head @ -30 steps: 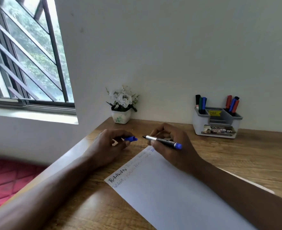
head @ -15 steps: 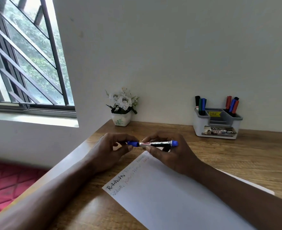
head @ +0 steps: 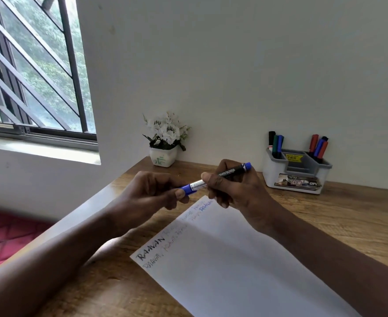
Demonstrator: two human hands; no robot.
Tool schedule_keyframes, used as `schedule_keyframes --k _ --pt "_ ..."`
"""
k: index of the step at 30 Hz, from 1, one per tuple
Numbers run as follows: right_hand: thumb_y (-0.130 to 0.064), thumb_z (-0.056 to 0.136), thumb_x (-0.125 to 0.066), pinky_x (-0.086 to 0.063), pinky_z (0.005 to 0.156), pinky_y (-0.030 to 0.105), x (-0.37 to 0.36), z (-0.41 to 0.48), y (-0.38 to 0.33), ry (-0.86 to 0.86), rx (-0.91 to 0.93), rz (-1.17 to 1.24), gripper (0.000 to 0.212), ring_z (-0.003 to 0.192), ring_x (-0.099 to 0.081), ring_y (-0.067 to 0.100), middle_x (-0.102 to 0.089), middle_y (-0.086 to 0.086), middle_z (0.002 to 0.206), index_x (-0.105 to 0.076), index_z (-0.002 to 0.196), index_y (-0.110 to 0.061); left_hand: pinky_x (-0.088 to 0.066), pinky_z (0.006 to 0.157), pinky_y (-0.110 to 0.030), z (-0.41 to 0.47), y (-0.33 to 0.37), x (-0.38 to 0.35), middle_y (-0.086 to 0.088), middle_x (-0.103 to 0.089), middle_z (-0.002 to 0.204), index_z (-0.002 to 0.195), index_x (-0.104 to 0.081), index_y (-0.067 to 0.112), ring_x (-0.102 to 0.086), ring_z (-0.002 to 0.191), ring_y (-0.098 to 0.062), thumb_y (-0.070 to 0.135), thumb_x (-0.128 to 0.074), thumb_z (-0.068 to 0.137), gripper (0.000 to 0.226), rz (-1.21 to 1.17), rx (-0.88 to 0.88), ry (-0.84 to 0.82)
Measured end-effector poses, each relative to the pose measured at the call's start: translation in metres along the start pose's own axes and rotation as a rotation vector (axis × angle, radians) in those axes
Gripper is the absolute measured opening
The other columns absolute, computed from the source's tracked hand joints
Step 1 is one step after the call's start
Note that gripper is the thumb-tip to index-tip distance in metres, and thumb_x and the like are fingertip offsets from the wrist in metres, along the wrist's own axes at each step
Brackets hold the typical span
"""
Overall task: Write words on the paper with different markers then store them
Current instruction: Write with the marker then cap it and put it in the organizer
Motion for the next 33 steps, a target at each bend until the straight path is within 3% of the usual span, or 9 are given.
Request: schedule_keyframes --k 6,10,12,14,18,21,25,28,33 --pt "-0.028 0.082 -0.072 -0.044 0.049 0.028 -0.006 0.002 -0.002 -0.008 0.012 0.066 0.044 0.054 -0.054 0.022 -0.066 0.017 0.066 -0.057 0.086 0.012 -0.047 0.065 -0.023 0.001 0.010 -0.003 -0.003 -0.072 0.078 0.092 -0.074 -0.001 -0.055 0.072 -0.020 0.021 -0.066 0.093 0.023 -0.041 -0.027 0.013" --pt "-0.018 0.091 -0.071 -0.045 0.051 0.030 -0.002 0.000 -0.002 -0.017 -0.043 -0.017 0.028 0.055 -0.056 0.021 -0.068 0.016 0.068 -0.061 0.087 0.008 -0.051 0.067 -0.029 0.001 0.009 -0.006 -0.013 -0.074 0.087 0.098 -0.076 0.005 -0.060 0.075 -0.021 0.024 -0.070 0.093 0.021 0.019 0.016 -0.021" --pt "-0.016 0.096 -0.067 -0.044 0.052 0.031 0.003 0.001 -0.004 -0.017 -0.073 -0.058 0.023 0.056 -0.058 0.021 -0.070 0.015 0.070 -0.063 0.095 0.007 -0.050 0.068 -0.040 0.004 0.008 -0.010 -0.011 -0.073 0.089 0.102 -0.076 0.014 -0.063 0.076 -0.025 0.040 -0.072 0.092 0.028 0.096 0.032 -0.040" --pt "-0.016 0.099 -0.061 -0.045 0.053 0.030 0.007 0.002 -0.008 0.005 -0.090 -0.025 0.019 0.060 -0.060 0.024 -0.071 0.017 0.073 -0.066 0.107 0.001 -0.052 0.070 -0.038 0.007 0.004 -0.011 0.005 -0.073 0.092 0.105 -0.071 0.035 -0.066 0.081 -0.010 0.059 -0.063 0.089 0.030 0.321 -0.001 -0.034" --pt "-0.025 0.104 -0.054 -0.046 0.057 0.029 0.029 0.010 -0.021 0.198 -0.047 -0.131 0.021 0.070 -0.069 0.022 -0.078 0.013 0.088 -0.072 0.108 -0.015 -0.053 0.091 -0.029 0.008 -0.005 0.002 0.026 -0.063 0.122 0.133 -0.052 0.046 -0.057 0.113 0.007 0.090 -0.036 0.078 0.072 0.706 0.027 -0.058" --pt "-0.031 0.100 -0.059 -0.044 0.057 0.027 0.059 0.017 -0.033 0.337 0.015 -0.193 0.019 0.078 -0.067 0.017 -0.078 0.010 0.096 -0.074 0.107 -0.022 -0.044 0.108 -0.034 0.010 -0.018 0.014 0.020 -0.050 0.143 0.145 -0.043 0.043 -0.048 0.132 -0.002 0.098 -0.024 0.072 0.093 0.840 0.111 -0.122" --pt "-0.031 0.103 -0.053 -0.054 0.065 0.021 0.103 0.023 -0.044 0.533 -0.028 -0.146 0.024 0.080 -0.070 0.011 -0.075 0.008 0.102 -0.070 0.115 -0.019 -0.035 0.115 -0.042 0.016 -0.027 0.016 0.017 -0.039 0.154 0.148 -0.036 0.045 -0.040 0.140 -0.007 0.107 -0.006 0.055 0.116 0.920 0.211 -0.197" --pt "-0.023 0.105 -0.051 -0.055 0.075 0.028 0.139 0.033 -0.030 0.686 -0.061 -0.455 0.029 0.089 -0.071 0.019 -0.076 0.008 0.114 -0.070 0.126 -0.020 -0.031 0.115 -0.043 0.019 -0.034 0.016 0.018 -0.037 0.156 0.148 -0.036 0.045 -0.036 0.143 -0.007 0.106 -0.001 0.052 0.119 0.940 0.223 -0.203" --pt "-0.005 0.096 -0.060 -0.053 0.058 0.018 0.160 0.060 -0.025 0.756 -0.007 -0.656 0.057 0.070 -0.066 0.015 -0.077 0.007 0.098 -0.053 0.142 -0.038 -0.027 0.116 -0.042 0.024 -0.043 0.015 0.021 -0.038 0.154 0.147 -0.037 0.047 -0.032 0.144 -0.006 0.107 -0.005 0.055 0.114 0.965 0.219 -0.192"
Point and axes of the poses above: each hand's wrist, its own z-axis towards the middle knuckle, its own x-axis out of the back of the hand, y = z × x, the point moved 1 cm from there along z, towards the middle knuckle
